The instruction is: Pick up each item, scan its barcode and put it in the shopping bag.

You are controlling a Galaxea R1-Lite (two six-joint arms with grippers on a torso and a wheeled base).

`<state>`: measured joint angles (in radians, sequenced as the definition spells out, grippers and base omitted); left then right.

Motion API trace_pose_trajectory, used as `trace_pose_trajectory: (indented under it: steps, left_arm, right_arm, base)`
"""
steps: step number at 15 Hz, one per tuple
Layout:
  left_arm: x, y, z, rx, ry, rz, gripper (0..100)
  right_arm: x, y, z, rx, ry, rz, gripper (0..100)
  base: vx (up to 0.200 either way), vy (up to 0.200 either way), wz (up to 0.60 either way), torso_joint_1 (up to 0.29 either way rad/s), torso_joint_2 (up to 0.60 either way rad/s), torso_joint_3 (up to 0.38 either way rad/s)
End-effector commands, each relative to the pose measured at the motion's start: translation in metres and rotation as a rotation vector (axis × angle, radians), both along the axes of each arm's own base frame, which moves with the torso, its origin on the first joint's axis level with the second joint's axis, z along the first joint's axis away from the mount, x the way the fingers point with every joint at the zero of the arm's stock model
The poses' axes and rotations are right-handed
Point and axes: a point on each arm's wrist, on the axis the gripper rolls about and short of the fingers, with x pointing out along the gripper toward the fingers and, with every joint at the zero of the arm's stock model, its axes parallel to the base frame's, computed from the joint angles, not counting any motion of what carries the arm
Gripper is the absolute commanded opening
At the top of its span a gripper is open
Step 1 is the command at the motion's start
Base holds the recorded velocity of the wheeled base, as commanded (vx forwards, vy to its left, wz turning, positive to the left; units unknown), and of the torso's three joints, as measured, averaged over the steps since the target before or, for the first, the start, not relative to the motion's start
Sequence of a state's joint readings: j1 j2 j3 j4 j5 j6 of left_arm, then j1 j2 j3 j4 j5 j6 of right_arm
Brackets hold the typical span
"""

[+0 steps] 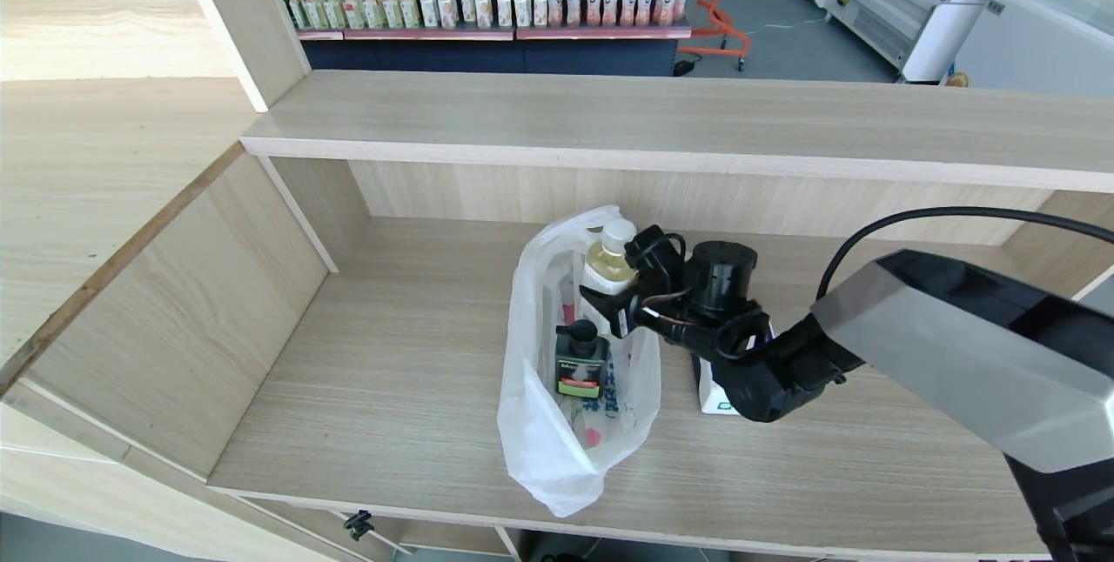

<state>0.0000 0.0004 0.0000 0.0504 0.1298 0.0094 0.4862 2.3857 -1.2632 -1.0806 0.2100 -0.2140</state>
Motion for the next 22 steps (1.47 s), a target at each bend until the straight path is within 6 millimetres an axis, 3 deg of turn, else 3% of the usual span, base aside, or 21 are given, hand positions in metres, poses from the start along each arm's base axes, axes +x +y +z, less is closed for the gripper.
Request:
trace_pose_trajectory:
  steps: [1,5,6,8,12,13,15,17,18,19,20,21,22]
  left_arm:
    - [0.0,0.0,0.0,0.0,0.0,0.001,100]
    - [0.0,0.0,0.0,0.0,0.0,0.001,100]
    - [0.0,0.0,0.0,0.0,0.0,0.001,100]
    - [0.0,0.0,0.0,0.0,0.0,0.001,100]
    - [0.0,0.0,0.0,0.0,0.001,0.001,100]
    - [0.0,0.0,0.0,0.0,0.0,0.001,100]
    - [0.0,0.0,0.0,0.0,0.0,0.001,100]
    - [0.0,0.0,0.0,0.0,0.0,0.001,100]
    - [0.0,0.0,0.0,0.0,0.0,0.001,100]
    - [0.0,0.0,0.0,0.0,0.001,0.001,100]
    - [0.0,0.0,0.0,0.0,0.001,0.001,100]
    - [0.0,0.0,0.0,0.0,0.0,0.001,100]
    - [0.0,0.0,0.0,0.0,0.0,0.001,100]
  right_arm:
    - [0.001,0.006,-0.015,-0.01,0.024,0.011,0]
    - [0.003,0.016,-0.019,-0.008,0.014,0.028,0]
    - [0.004,0.016,-0.019,-0.008,0.013,0.028,100]
    - [0.003,0.016,-0.013,0.003,0.004,0.031,100]
    - [-0.013,0.006,0.043,0.188,0.07,0.034,100]
    - [-0.031,-0.008,0.074,0.222,0.115,0.023,100]
    - [-0.071,-0.036,0.103,0.24,0.212,-0.002,100]
    - [-0.124,-0.071,0.126,0.244,0.23,-0.028,100]
    - [-0.158,-0.097,0.134,0.254,0.211,-0.062,100]
    - [-0.17,-0.107,0.135,0.255,0.209,-0.086,100]
    - [-0.206,-0.139,0.133,0.252,0.21,-0.246,100]
    - [-0.224,-0.148,0.131,0.244,0.225,-0.297,100]
    - [-0.266,-0.169,0.126,0.221,0.255,-0.404,100]
  base:
    - [0.0,0.0,0.0,0.0,0.0,0.0]
    - [0.0,0.0,0.0,0.0,0.0,0.0]
    - [0.0,0.0,0.0,0.0,0.0,0.0]
    - [0.0,0.0,0.0,0.0,0.0,0.0]
    - [0.0,0.0,0.0,0.0,0.0,0.0]
    - [0.0,0.0,0.0,0.0,0.0,0.0]
    - [0.0,0.0,0.0,0.0,0.0,0.0]
    - [0.0,0.0,0.0,0.0,0.0,0.0]
    - [0.0,0.0,0.0,0.0,0.0,0.0]
    - [0.0,0.0,0.0,0.0,0.0,0.0]
    - [0.0,0.0,0.0,0.0,0.0,0.0]
    - [0.0,0.0,0.0,0.0,0.0,0.0]
    - [0.0,0.0,0.0,0.0,0.0,0.0]
